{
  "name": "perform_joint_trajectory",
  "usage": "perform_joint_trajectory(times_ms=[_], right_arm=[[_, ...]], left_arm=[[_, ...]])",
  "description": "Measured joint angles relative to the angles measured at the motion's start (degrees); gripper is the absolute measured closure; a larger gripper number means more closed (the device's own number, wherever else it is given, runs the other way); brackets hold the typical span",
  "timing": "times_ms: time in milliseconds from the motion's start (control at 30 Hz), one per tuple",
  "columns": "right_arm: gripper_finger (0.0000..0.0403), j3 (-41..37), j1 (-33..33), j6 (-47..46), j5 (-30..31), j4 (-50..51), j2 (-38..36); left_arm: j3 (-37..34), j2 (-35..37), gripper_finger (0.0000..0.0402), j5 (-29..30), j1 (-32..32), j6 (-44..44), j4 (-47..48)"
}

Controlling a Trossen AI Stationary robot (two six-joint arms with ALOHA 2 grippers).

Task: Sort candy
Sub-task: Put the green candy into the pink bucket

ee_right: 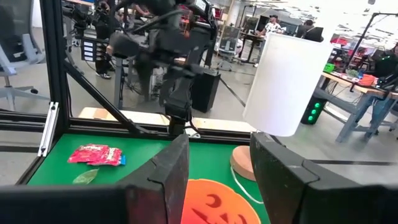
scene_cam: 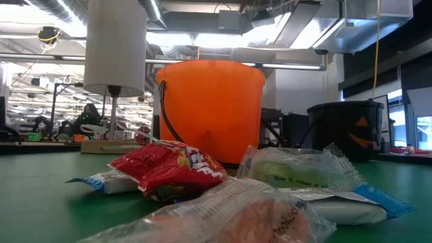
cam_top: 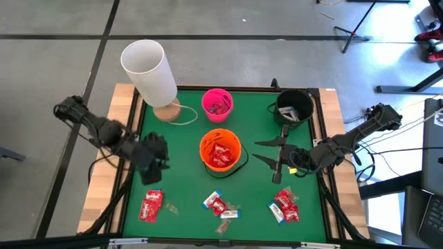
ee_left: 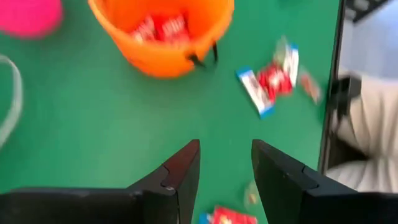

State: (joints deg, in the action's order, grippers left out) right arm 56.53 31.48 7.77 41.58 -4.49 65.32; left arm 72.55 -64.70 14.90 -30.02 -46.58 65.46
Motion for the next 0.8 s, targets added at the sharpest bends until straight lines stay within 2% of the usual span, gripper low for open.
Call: perform_joint_trajectory(times_ms=[167, 300, 467, 800], right_arm=[[0.0237, 0.0, 0.0, 0.0, 0.0, 0.1, 0.0], [0.0237, 0.0, 0.0, 0.3, 0.0, 0.2, 0.0], [0.0237, 0.0, 0.0, 1.4, -0.1, -0.1, 0.0], [0.0237, 0.0, 0.0, 3.2, -0.2, -1.8, 0.0]], left_arm=[[-5.1, -2.3, 0.0267, 0.1, -8.7, -1.6, -2.0], [-9.3, -4.7, 0.0264, 0.2, -12.2, -2.2, -7.3], [-11.4, -9.2, 0.0245, -2.1, -13.7, -2.9, -11.3], [-11.8, -14.4, 0.0201, -6.5, -13.9, -2.8, -12.0]])
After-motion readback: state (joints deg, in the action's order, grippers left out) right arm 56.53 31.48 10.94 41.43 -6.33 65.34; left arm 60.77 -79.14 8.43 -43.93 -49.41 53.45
